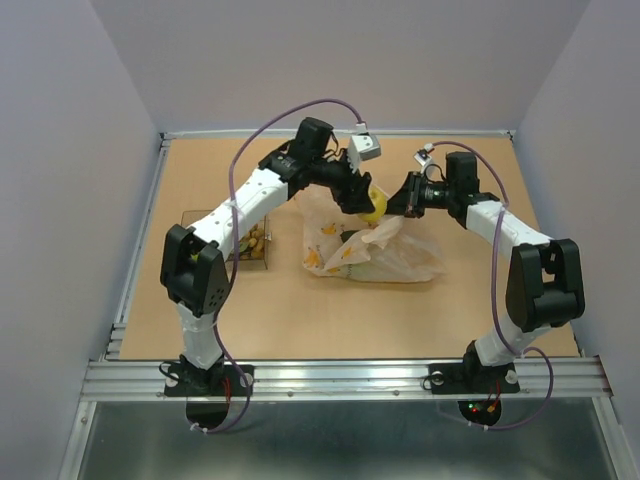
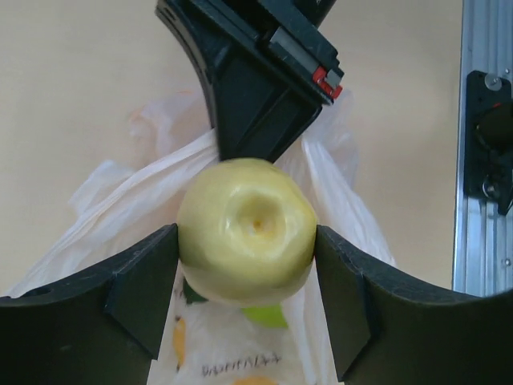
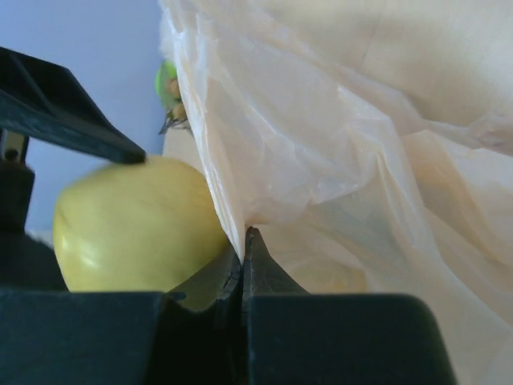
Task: Place the fake fruits into the plastic bag and tie a complex knot
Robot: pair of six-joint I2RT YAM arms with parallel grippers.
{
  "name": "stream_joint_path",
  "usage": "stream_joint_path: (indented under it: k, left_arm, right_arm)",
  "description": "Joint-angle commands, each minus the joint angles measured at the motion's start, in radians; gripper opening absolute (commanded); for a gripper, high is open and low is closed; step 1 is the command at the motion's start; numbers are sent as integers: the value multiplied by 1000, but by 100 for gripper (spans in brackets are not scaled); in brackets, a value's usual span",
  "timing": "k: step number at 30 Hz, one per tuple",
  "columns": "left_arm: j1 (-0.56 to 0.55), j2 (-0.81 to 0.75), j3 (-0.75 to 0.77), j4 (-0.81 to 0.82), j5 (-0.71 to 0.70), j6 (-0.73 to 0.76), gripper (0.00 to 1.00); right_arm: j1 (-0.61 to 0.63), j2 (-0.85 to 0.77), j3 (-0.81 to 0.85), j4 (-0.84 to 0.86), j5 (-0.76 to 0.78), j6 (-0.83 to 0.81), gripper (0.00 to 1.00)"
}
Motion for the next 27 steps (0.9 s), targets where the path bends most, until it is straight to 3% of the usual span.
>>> stream_joint_path:
  k: [1, 3, 12, 16, 20, 27]
  left_arm:
    - [-38, 87, -19, 258, -32, -104, 82]
    - [-39, 103, -12, 246, -46, -94, 98]
    - [67, -70, -41, 44, -93, 25, 99]
    - [208, -147, 17, -209, -107, 126, 98]
    - [412, -213, 15, -476, -177, 372, 98]
    - [720, -329, -234, -571, -404, 619, 89]
  right_arm:
    - [-6, -10, 74, 7, 16, 0, 0]
    - [-17, -7, 80, 0, 27, -1, 0]
    - [-31, -7, 64, -17, 55, -29, 0]
    - [-31, -14, 56, -25, 59, -41, 0]
    - [-31, -17, 48, -30, 41, -49, 0]
    - [-31, -25, 13, -34, 38, -67, 1]
